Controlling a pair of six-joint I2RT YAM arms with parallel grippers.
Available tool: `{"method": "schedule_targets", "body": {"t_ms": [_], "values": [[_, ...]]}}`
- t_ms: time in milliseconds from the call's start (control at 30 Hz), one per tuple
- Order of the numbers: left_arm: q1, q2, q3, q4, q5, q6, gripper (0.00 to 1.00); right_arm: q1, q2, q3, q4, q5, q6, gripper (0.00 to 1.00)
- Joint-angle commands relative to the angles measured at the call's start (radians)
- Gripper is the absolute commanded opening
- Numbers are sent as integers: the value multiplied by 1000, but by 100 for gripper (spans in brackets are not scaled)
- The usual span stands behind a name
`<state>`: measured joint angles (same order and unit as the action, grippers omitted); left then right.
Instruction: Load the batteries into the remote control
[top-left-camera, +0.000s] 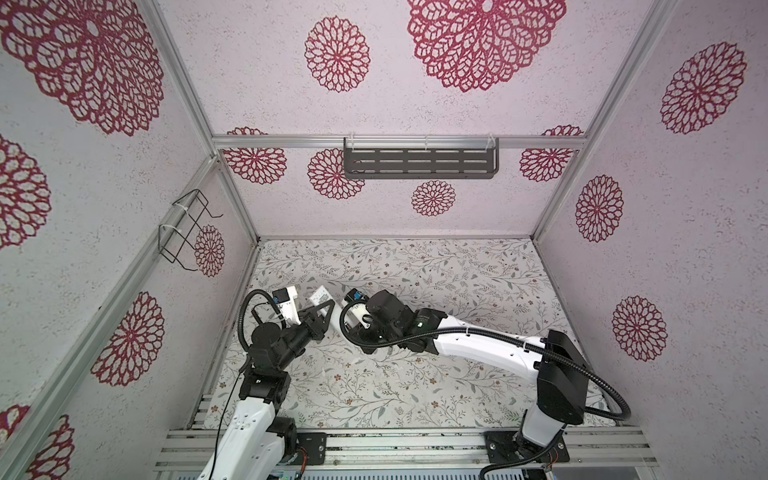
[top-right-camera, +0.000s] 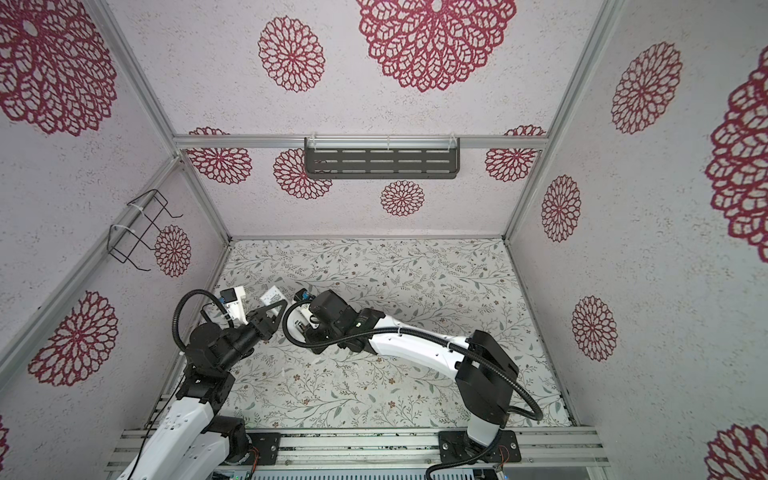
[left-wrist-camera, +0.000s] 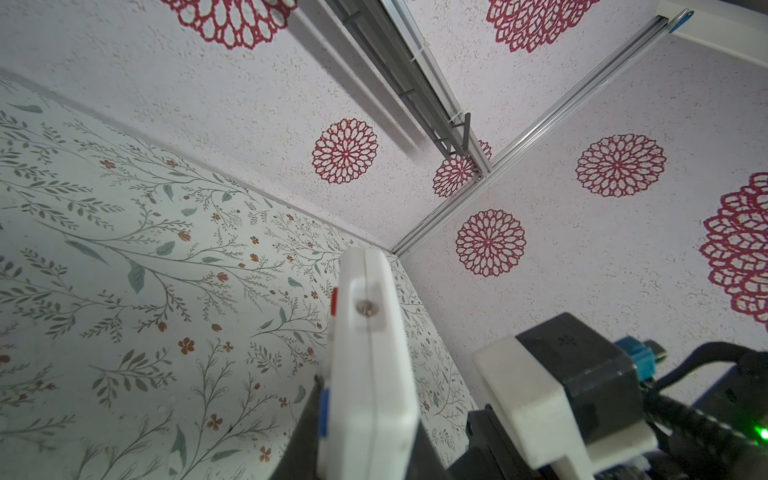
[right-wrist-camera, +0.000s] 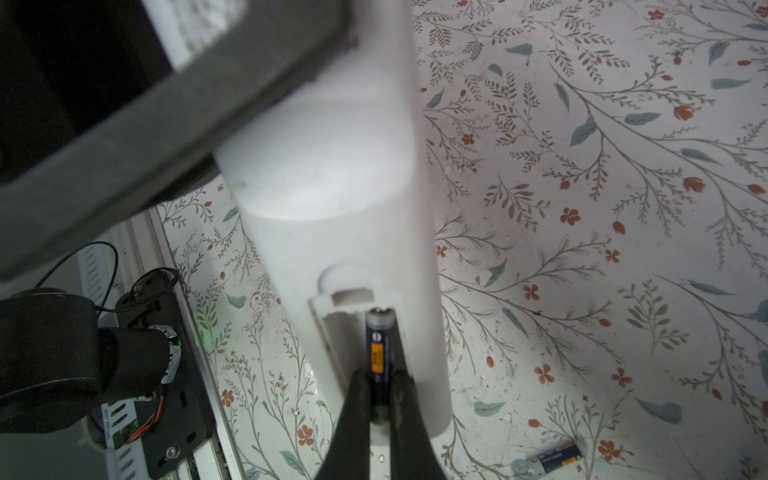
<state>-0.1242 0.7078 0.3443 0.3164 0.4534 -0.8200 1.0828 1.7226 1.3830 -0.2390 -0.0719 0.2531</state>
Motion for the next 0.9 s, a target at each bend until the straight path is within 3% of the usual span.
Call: {"method": "schedule_targets", "body": {"t_ms": [0,367,867], "values": [[-14,-11,21,30,110,-59,14,-21,10,-14,122,90,-31,7],[-9,-23,27,53,141,-87,13,-22,-12,-157,370,96,-119,8],[18,-17,20,104,164,-113,12,-26,-57,-215,374,99,-140,20]]}}
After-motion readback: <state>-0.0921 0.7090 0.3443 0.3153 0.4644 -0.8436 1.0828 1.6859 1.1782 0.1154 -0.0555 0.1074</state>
